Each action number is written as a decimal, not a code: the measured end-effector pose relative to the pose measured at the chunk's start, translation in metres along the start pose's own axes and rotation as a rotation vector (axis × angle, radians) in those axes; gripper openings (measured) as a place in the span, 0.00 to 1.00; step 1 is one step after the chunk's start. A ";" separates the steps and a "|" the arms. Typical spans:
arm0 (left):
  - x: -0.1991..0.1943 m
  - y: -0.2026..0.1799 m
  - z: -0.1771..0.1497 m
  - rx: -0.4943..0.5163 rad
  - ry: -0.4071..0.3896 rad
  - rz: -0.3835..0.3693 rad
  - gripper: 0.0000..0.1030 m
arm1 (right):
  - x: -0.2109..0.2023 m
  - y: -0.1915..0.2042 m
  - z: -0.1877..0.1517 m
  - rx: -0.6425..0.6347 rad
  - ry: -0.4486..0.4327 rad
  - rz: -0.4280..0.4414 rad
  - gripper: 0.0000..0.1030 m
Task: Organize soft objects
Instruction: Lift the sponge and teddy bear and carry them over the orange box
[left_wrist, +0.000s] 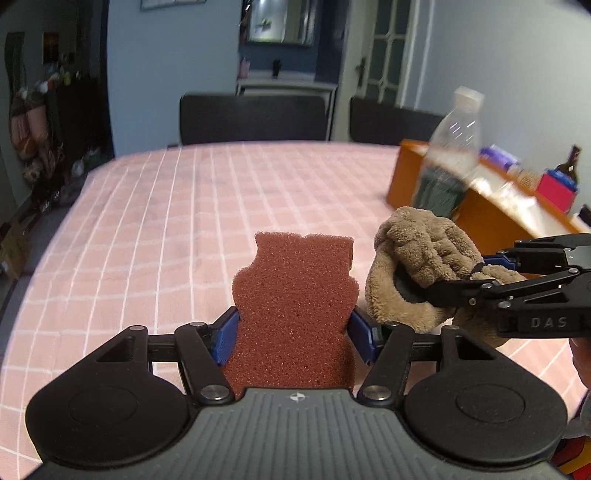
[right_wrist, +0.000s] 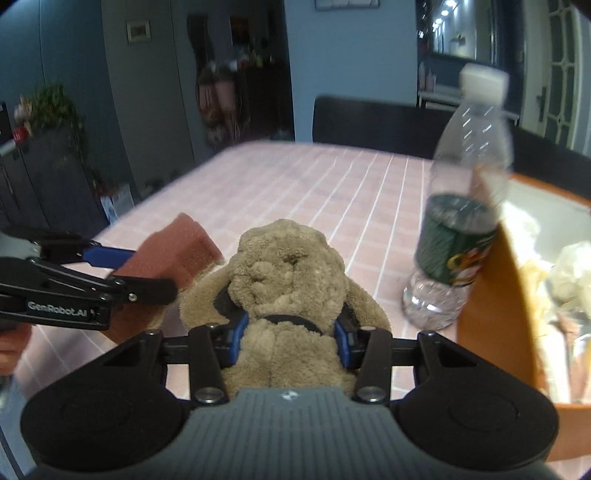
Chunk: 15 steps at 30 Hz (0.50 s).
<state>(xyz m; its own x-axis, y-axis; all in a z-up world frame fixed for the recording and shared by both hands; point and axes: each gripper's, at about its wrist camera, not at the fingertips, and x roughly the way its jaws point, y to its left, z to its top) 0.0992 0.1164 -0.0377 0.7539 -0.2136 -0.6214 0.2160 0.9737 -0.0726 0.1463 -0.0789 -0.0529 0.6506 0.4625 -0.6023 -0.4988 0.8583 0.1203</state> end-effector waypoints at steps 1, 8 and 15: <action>-0.007 -0.004 0.002 0.006 -0.019 -0.008 0.70 | -0.011 -0.001 0.000 0.007 -0.019 0.005 0.44; -0.037 -0.045 0.021 0.093 -0.123 -0.091 0.69 | -0.081 -0.010 0.002 0.029 -0.107 -0.044 0.44; -0.043 -0.101 0.040 0.228 -0.184 -0.186 0.69 | -0.141 -0.046 -0.001 0.102 -0.117 -0.101 0.44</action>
<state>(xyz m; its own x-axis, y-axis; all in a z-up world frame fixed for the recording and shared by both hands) 0.0696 0.0241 0.0274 0.7835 -0.4167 -0.4609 0.4778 0.8783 0.0180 0.0775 -0.1837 0.0256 0.7593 0.3908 -0.5203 -0.3711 0.9169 0.1471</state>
